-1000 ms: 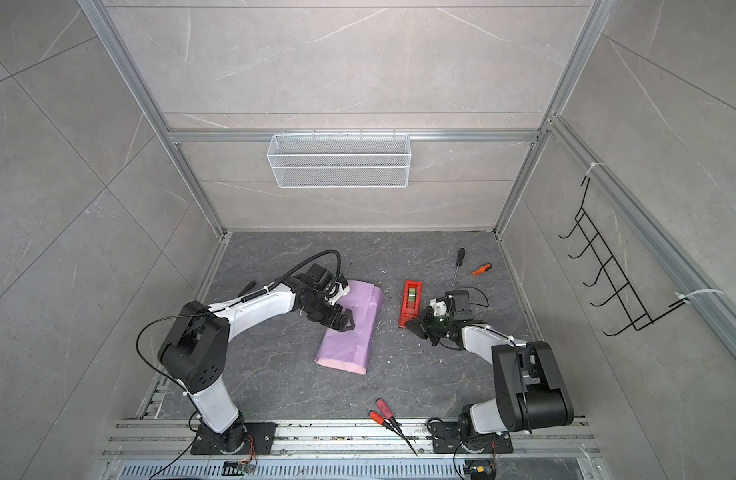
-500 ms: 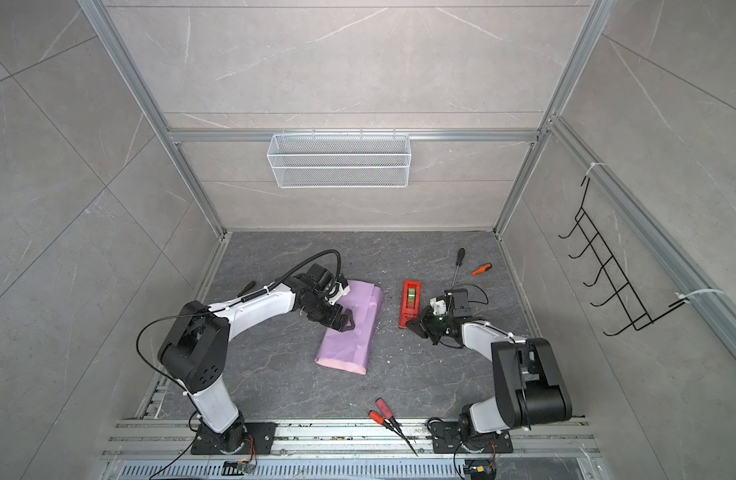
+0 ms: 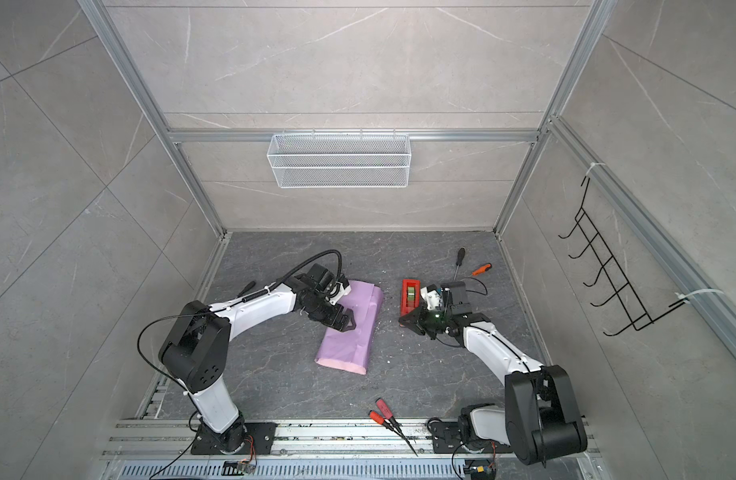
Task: Wrap the gift box in paper
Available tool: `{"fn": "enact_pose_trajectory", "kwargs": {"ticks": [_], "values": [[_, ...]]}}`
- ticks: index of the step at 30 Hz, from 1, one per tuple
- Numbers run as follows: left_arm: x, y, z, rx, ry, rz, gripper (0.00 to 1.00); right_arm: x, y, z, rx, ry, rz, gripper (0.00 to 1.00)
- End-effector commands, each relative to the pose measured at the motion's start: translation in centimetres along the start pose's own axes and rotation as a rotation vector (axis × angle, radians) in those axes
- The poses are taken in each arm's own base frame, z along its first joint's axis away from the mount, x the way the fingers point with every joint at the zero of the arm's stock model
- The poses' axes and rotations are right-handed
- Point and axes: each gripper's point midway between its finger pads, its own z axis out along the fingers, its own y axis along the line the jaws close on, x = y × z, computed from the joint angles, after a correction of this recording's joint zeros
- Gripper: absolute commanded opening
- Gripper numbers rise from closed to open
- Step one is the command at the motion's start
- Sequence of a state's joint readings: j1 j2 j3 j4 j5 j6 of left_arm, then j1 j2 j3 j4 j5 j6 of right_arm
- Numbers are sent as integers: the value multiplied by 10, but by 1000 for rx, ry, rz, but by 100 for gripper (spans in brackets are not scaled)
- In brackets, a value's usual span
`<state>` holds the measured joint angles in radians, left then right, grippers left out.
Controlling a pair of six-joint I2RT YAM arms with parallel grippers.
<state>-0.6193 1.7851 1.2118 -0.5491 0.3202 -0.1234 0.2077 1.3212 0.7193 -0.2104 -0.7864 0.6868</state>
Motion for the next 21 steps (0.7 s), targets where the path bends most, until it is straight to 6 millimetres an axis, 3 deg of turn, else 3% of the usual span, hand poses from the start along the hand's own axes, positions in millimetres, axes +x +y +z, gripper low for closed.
{"fn": "enact_pose_trajectory", "kwargs": {"ticks": [1, 3, 11, 15, 21], "values": [[20, 17, 18, -83, 78, -11, 97, 25, 21, 13, -23, 178, -77, 0], [21, 17, 18, -85, 78, -7, 97, 31, 34, 25, -17, 253, -124, 0], [20, 18, 17, -90, 80, -5, 97, 23, 64, 62, 6, 335, -172, 0], [20, 18, 17, -90, 78, -4, 97, 28, 62, 77, 31, 399, -190, 0], [19, 17, 15, -90, 73, 2, 97, 24, 42, 92, 95, 424, -165, 0]]}}
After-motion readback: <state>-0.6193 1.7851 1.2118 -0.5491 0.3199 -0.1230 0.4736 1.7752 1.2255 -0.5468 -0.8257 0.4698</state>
